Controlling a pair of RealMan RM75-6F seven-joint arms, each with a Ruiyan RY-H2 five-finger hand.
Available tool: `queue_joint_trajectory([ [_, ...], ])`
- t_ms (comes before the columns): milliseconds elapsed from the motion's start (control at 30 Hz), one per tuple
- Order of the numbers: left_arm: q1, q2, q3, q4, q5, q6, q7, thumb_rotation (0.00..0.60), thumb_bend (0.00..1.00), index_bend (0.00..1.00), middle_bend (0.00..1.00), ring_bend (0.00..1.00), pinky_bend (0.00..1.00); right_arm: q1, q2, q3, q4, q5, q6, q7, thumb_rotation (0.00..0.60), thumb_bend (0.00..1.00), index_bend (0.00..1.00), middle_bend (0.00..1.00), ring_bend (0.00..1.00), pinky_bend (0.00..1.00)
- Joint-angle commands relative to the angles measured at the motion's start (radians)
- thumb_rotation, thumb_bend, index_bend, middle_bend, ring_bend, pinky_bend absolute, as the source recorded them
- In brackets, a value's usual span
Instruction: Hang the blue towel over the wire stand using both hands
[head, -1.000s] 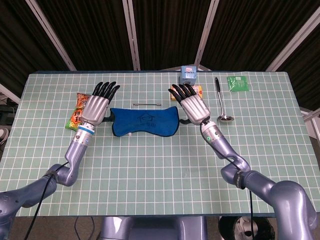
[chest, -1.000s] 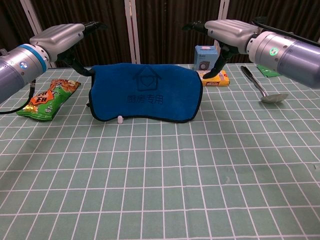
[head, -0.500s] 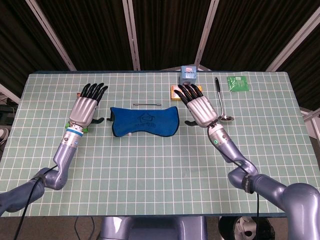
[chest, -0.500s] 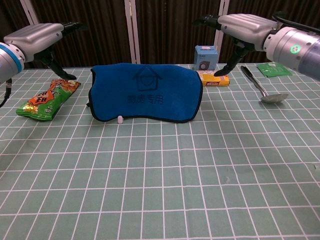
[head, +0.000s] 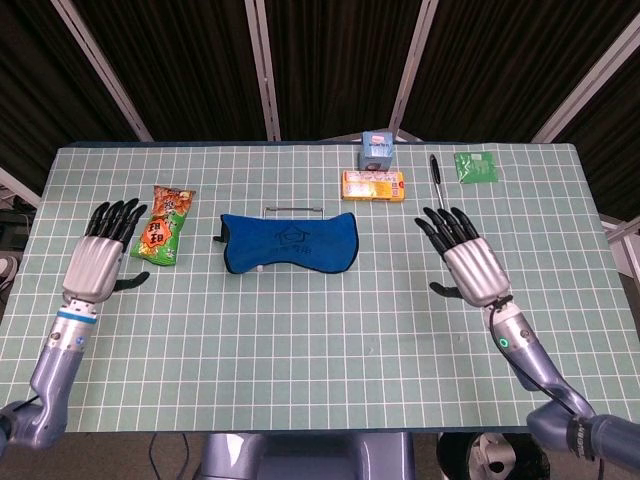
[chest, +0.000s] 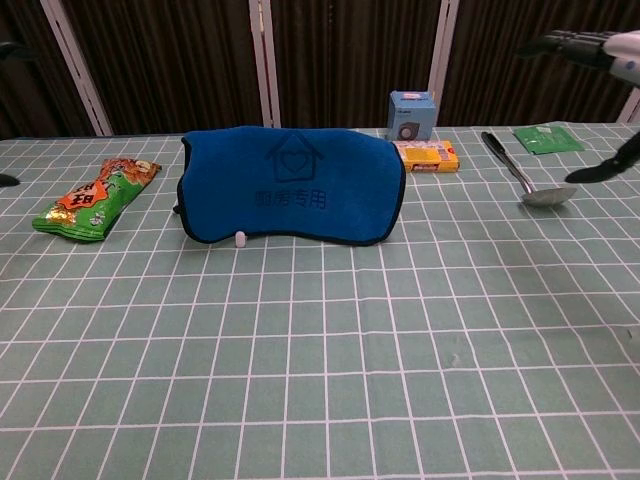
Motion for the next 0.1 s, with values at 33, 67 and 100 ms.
queue_joint_trajectory([
  [33, 0.094, 0.048, 0.058, -0.094, 0.014, 0.089, 0.066, 0.600, 0.00, 0.00, 0.00, 0.00, 0.00, -0.102, 0.055, -0.039, -0.106, 0.007, 0.096, -0.080, 0.600, 0.00, 0.00, 0.00, 0.00, 0.00],
  [67, 0.112, 0.055, 0.069, -0.111, 0.020, 0.106, 0.075, 0.600, 0.00, 0.00, 0.00, 0.00, 0.00, -0.123, 0.062, -0.045, -0.128, 0.007, 0.120, -0.105, 0.600, 0.00, 0.00, 0.00, 0.00, 0.00],
  [100, 0.131, 0.062, 0.079, -0.126, 0.027, 0.124, 0.081, 0.600, 0.00, 0.00, 0.00, 0.00, 0.00, -0.144, 0.068, -0.051, -0.149, 0.005, 0.142, -0.128, 0.600, 0.00, 0.00, 0.00, 0.00, 0.00],
])
